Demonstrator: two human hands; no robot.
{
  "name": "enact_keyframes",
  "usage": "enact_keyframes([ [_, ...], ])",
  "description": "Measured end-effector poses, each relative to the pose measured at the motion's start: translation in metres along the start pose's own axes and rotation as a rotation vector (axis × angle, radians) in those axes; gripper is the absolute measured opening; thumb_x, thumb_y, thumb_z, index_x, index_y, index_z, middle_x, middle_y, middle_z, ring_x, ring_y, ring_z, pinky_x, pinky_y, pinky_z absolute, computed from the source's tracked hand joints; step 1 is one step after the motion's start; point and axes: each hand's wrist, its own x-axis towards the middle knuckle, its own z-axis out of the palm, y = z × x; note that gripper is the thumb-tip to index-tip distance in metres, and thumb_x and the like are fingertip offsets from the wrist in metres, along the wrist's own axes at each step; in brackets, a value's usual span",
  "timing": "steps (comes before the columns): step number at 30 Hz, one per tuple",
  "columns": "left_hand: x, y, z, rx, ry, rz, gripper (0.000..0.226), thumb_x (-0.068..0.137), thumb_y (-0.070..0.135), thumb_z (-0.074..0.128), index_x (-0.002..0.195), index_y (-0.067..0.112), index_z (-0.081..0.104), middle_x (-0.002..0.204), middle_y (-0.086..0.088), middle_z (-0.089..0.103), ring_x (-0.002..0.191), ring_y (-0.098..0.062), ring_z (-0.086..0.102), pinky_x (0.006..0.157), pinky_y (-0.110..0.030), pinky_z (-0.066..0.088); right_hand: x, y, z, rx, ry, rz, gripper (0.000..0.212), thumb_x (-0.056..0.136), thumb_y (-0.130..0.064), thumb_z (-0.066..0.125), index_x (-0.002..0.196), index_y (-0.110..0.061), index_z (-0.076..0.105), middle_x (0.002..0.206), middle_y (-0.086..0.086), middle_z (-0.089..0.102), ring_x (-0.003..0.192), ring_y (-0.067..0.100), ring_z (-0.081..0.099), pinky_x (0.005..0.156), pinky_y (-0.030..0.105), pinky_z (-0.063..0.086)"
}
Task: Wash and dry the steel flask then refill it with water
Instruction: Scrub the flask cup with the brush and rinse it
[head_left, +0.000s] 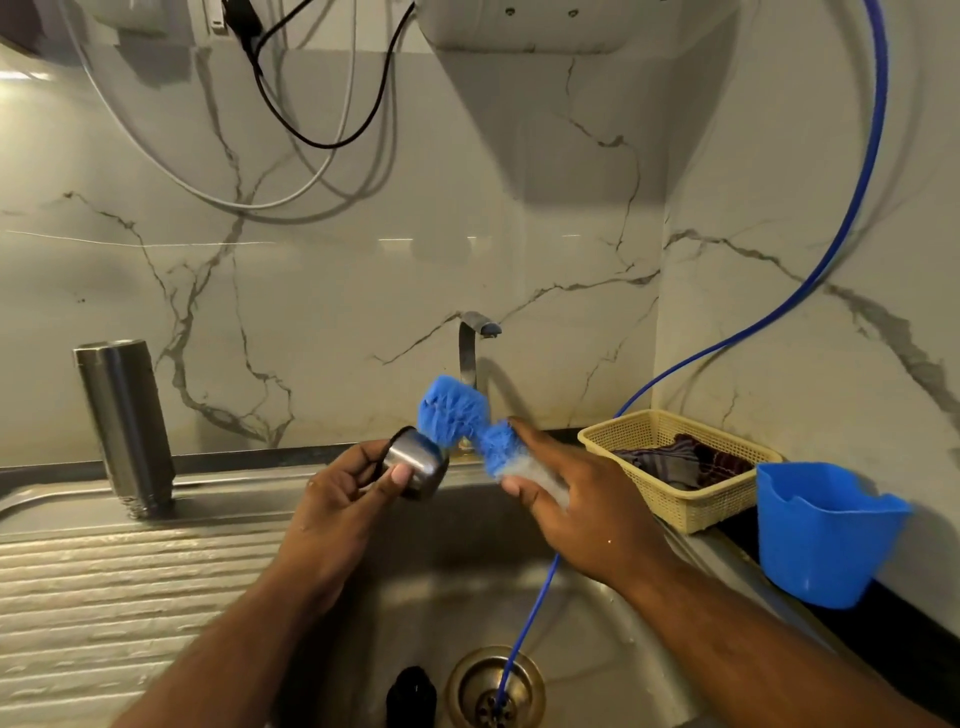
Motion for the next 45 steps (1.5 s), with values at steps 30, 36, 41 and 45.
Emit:
enact_keyframes([
  [30, 0.005, 0.006, 0.001, -0.69, 0.213, -0.338, 0.035, 0.106, 0.026, 0.041, 0.125, 0.001, 0.058, 0.12, -0.023, 0.071, 0.111, -0.033, 0.071, 0.092, -0.045, 0.06, -0.002, -0.011, 0.012, 0.153, -0.07, 0.035, 0.06, 0.093, -0.071, 0.049, 0.145, -0.071, 0.018, 0.131, -0.016, 0.064, 0.115, 0.004, 0.062, 0.095, 0.038, 0.056],
  [36, 0.008, 0.013, -0.005, -1.048, 0.288, -0.449, 0.039, 0.109, 0.025, 0.037, 0.139, 0.003, 0.049, 0.123, -0.031, 0.066, 0.107, -0.038, 0.071, 0.068, -0.044, 0.064, -0.002, -0.02, 0.012, 0.163, -0.079, -0.027, 0.063, 0.093, -0.065, 0.052, 0.148, -0.067, 0.022, 0.133, -0.02, 0.061, 0.117, -0.003, 0.057, 0.098, 0.035, 0.054],
  [41, 0.004, 0.021, 0.009, -1.076, 0.309, -0.469, 0.026, 0.106, 0.01, 0.038, 0.12, -0.001, 0.057, 0.101, -0.031, 0.073, 0.083, -0.035, 0.077, 0.057, -0.035, 0.063, -0.002, -0.025, 0.012, 0.216, -0.035, -0.046, 0.06, 0.093, -0.06, 0.055, 0.143, -0.068, 0.024, 0.123, -0.031, 0.058, 0.113, -0.014, 0.053, 0.089, 0.007, 0.046],
  [45, 0.005, 0.025, 0.002, -1.073, 0.388, -0.437, 0.023, 0.106, 0.006, 0.036, 0.113, 0.0, 0.058, 0.091, -0.028, 0.075, 0.073, -0.031, 0.077, 0.053, -0.031, 0.061, -0.004, -0.02, 0.01, 0.149, -0.102, -0.055, 0.058, 0.092, -0.066, 0.052, 0.138, -0.077, 0.02, 0.133, -0.029, 0.054, 0.118, -0.01, 0.052, 0.098, 0.022, 0.049],
])
